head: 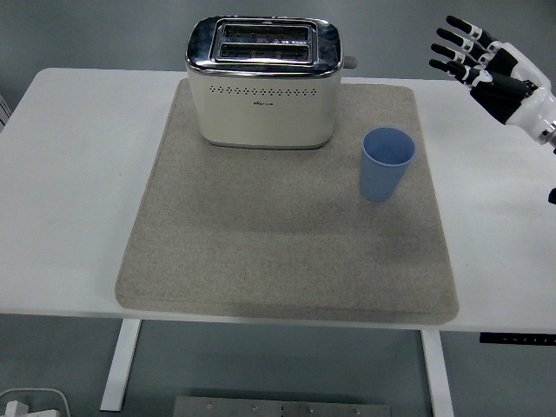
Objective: Put the water cup in front of the bread machine
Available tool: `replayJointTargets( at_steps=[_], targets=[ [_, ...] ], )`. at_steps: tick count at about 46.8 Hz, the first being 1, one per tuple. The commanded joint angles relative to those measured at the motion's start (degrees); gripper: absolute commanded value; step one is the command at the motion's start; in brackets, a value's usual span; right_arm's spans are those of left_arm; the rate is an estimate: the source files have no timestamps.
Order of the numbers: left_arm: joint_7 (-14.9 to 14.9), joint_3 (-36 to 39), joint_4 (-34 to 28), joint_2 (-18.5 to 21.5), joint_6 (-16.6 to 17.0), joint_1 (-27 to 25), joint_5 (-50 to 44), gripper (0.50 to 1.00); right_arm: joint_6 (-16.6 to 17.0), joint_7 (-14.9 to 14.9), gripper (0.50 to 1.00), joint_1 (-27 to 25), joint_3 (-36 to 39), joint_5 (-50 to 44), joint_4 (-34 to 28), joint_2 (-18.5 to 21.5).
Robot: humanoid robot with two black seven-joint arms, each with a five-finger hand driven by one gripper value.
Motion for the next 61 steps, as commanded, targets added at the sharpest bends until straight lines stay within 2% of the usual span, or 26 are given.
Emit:
replayJointTargets(
  at_steps=[1,9,16,23,53,61],
  targets=[
    [0.0,0.0,0.0,0.0,0.0,-0.1,0.0,1.000,0.0,0.8,0.928,-1.4,0.1,-3.7,0.3,-0.3],
    [0.0,0.0,0.0,0.0,0.0,0.0,0.0,1.000,0.0,3.8,0.928,-4.0,0.5,-9.6,0.4,-0.4],
    [0.0,0.0,0.0,0.0,0.0,0.0,0.0,1.000,-0.2,7.8,0.928,-5.7,0.4,-13.9,0.5,-0.8],
    [0.0,0.0,0.0,0.0,0.0,0.0,0.0,1.000,-0.6,10.1,0.928,-7.2,0.4,-17.2,0.5,-0.7],
    [0.0,0.0,0.0,0.0,0.0,-0.1,0.0,1.000,-5.0,10.1,0.928,-10.1,0.3,-19.6,0.9,0.7],
    [0.0,0.0,0.0,0.0,0.0,-0.1,0.0,1.000,-5.9,10.1,0.928,-11.0,0.4,-21.5,0.9,2.9]
  ],
)
